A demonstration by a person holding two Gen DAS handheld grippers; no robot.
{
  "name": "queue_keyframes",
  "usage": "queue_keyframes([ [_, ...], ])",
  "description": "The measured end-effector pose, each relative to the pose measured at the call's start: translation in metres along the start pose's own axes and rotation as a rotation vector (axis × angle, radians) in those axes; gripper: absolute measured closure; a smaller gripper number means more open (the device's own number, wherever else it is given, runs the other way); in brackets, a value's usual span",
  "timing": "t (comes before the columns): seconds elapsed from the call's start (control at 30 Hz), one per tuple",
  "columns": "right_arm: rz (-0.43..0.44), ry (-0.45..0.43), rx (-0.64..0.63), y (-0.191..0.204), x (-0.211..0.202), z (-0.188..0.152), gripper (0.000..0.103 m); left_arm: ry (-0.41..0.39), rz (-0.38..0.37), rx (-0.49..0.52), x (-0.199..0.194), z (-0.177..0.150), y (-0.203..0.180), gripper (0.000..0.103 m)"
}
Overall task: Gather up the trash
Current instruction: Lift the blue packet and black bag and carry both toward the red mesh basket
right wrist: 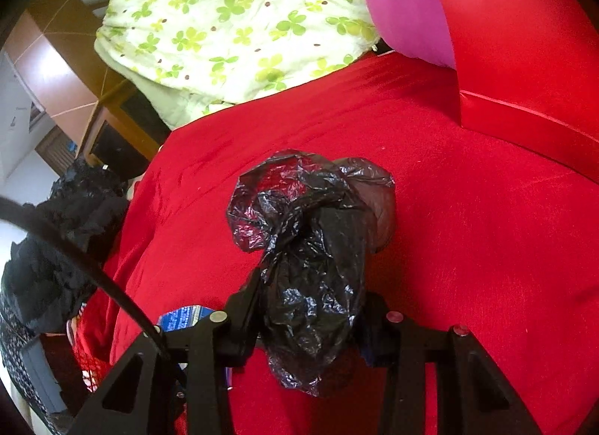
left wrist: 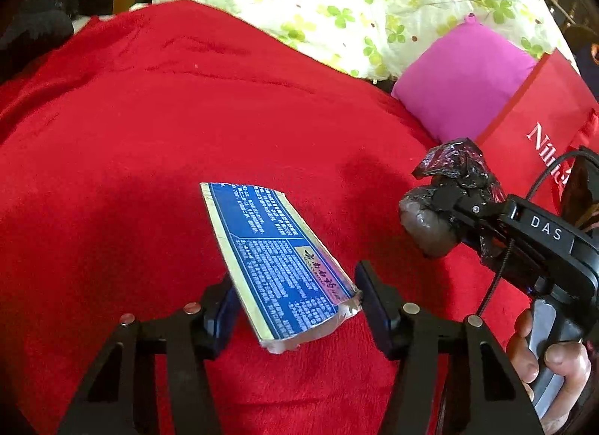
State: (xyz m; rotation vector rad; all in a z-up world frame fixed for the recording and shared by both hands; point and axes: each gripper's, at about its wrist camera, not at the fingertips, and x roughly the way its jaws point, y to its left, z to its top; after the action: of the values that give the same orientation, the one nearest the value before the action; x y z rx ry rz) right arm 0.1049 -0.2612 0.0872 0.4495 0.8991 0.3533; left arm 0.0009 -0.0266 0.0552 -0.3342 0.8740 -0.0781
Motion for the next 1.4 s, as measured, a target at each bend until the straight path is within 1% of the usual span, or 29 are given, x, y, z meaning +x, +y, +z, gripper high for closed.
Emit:
queue_keyframes([
  [0.17, 0.005, -0.013, -0.037, 0.017, -0.011, -0.007, 0.059, -0.012, 0.016, 0.023, -0.012, -0.004, -0.002, 0.043],
  [0.23, 0.011, -0.021, -0.05, 0.023, -0.016, -0.01, 0.059, -0.014, 0.021, 0.03, -0.011, -0.001, -0.005, 0.043],
  [0.33, 0.01, -0.048, -0.076, 0.03, -0.028, -0.015, 0.059, -0.025, 0.035, 0.049, -0.015, -0.001, -0.008, 0.043],
  [0.43, 0.0, -0.066, -0.101, 0.034, -0.035, -0.018, 0.059, -0.035, 0.048, 0.063, -0.029, -0.007, -0.003, 0.043],
  [0.57, 0.012, -0.079, -0.116, 0.041, -0.043, -0.025, 0.059, -0.049, 0.069, 0.071, -0.038, -0.011, -0.001, 0.043],
  [0.67, 0.023, -0.092, -0.127, 0.047, -0.048, -0.032, 0.059, -0.073, 0.1, 0.092, -0.049, -0.019, 0.001, 0.043],
  [0.77, 0.049, -0.109, -0.136, 0.053, -0.053, -0.037, 0.059, -0.081, 0.114, 0.088, -0.064, -0.036, 0.008, 0.043],
  [0.93, 0.081, -0.139, -0.171, 0.061, -0.065, -0.053, 0.059, -0.101, 0.115, 0.095, -0.094, -0.064, 0.009, 0.043],
  [1.03, 0.092, -0.158, -0.193, 0.063, -0.073, -0.064, 0.059, -0.133, 0.129, 0.109, -0.119, -0.074, 0.007, 0.043],
  [1.2, 0.133, -0.248, -0.259, 0.07, -0.105, -0.091, 0.059, -0.218, 0.152, 0.134, -0.168, -0.076, 0.003, 0.043],
  [1.3, 0.152, -0.315, -0.287, 0.073, -0.127, -0.108, 0.059, -0.267, 0.181, 0.16, -0.195, -0.078, 0.0, 0.043],
  [1.4, 0.166, -0.347, -0.292, 0.069, -0.142, -0.125, 0.059, -0.309, 0.203, 0.183, -0.22, -0.081, -0.002, 0.043],
])
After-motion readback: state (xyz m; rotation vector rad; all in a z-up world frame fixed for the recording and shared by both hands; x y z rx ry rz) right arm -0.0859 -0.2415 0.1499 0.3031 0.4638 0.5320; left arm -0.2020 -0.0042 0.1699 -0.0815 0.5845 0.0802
